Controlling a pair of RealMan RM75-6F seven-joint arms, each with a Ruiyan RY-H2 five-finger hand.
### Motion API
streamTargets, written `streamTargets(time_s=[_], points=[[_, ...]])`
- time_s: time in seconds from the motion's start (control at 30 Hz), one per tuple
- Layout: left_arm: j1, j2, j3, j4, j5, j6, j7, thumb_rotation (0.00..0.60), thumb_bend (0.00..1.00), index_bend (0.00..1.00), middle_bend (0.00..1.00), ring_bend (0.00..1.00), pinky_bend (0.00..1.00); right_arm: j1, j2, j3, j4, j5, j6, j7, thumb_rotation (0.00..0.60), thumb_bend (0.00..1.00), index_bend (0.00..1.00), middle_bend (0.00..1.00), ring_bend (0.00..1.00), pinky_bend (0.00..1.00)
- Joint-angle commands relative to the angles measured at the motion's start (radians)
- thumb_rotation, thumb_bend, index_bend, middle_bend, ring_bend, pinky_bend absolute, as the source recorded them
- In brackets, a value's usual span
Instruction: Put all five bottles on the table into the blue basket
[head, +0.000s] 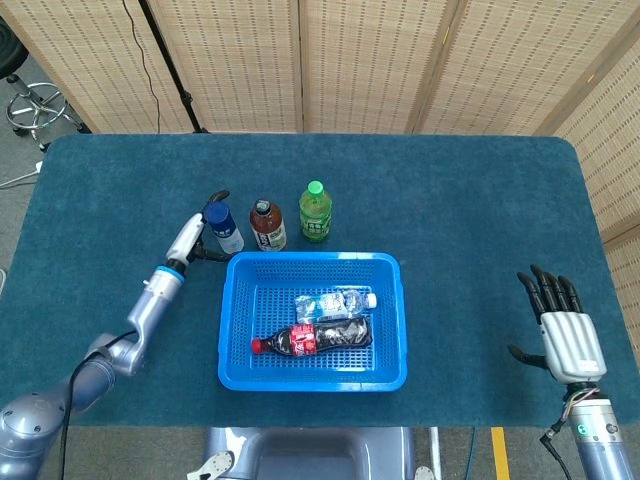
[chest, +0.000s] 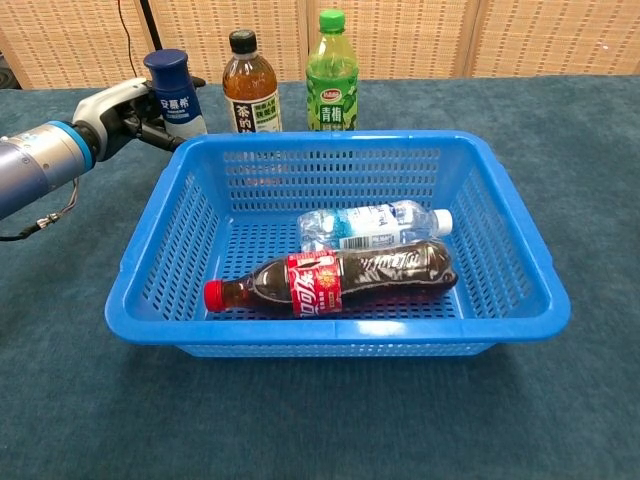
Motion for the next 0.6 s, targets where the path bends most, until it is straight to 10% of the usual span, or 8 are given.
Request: streamTargets(time_s=[0.03,0.2,0.47,0.6], points=[[-0.012,-0.043,-0.027,0.039,-0.023,0.027,0.057,0.600,0.31,0.39,0.23,0.29,0.40,-0.003,0.002,0.001,0.000,-0.003,0.008,0.000,0.600,0.00,0.00,0.00,0.00,0.00],[-0.023,-0.066,-0.030,0.052,-0.036,0.003,0.099,0.600,0.35,0.58,0.42,0.45,0.49,-0.003,0.008,0.002,0.001,0.003,0.004,0.014,0.600,0.00,0.00,0.00,0.00,0.00],[0.013,-0.023,-0.053,-0.002,-0.044,0.107,0.122,0.600,0.36,0.63,0.46,0.48,0.50,-0.008,0.015,-0.001,-0.006,-0.013,0.016,0.024,0.600,0.00,0.00,0.00,0.00,0.00],[0.086,0.148,-0.018,-0.193,0.029,0.246,0.034,0.600,0.36,0.63,0.46,0.48,0.50,-0.015,0.023,-0.007,-0.017,-0.025,0.025,0.031,0.600,0.00,0.00,0.00,0.00,0.00]])
